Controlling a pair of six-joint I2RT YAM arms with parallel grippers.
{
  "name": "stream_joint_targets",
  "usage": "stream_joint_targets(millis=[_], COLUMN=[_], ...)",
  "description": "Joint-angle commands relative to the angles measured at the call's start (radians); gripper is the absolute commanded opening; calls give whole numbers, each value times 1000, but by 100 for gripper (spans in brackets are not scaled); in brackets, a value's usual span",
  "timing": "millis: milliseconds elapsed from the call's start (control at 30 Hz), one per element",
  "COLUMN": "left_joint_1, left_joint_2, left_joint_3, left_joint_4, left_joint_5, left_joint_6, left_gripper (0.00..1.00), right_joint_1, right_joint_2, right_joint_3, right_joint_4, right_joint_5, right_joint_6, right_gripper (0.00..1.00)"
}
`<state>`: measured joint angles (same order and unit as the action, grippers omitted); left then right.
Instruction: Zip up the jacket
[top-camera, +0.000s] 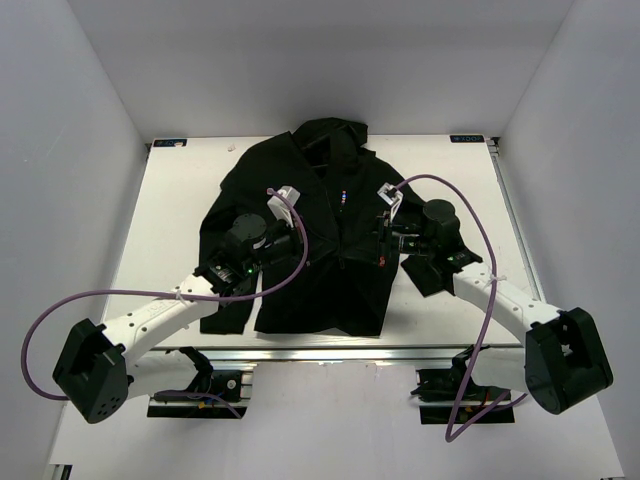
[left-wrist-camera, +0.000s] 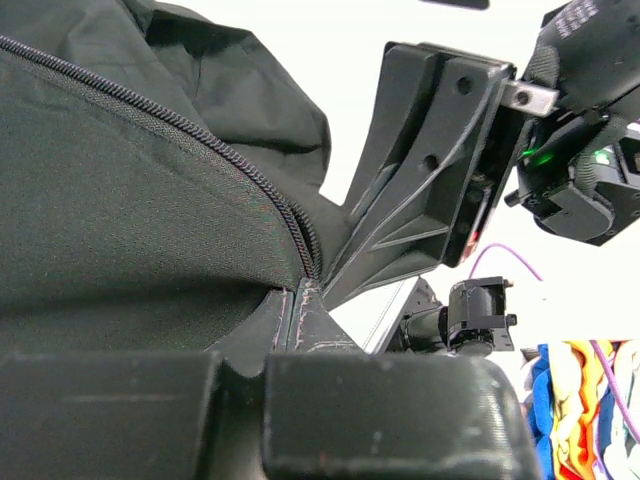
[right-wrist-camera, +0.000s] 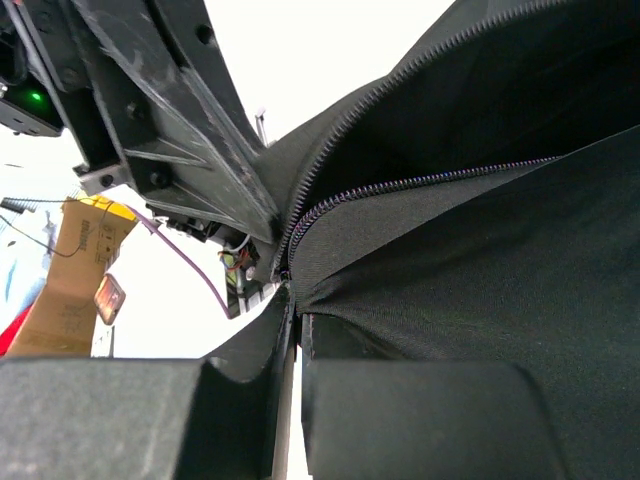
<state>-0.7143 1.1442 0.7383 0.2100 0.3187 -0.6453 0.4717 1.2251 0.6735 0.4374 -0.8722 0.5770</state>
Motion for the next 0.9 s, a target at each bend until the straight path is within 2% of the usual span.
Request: stream_joint_targets(millis=[0, 367, 867], left_joint_1=[4, 4, 4], left_joint_2=[-14, -61, -46], left_joint_3=[-10, -24, -19], left_joint_4=[14, 23, 37], left_joint_5=[17, -50, -37], left_joint_6=[-14, -39, -39], left_gripper=[0, 0, 0], right_joint_1=[5, 5, 16], right_joint_2=[-48, -27, -10], right_joint_3=[32, 28, 38], right_joint_4=[57, 32, 34], right_joint_5=[4, -24, -48], right_joint_6=[0, -3, -9], right_gripper=[0, 0, 0])
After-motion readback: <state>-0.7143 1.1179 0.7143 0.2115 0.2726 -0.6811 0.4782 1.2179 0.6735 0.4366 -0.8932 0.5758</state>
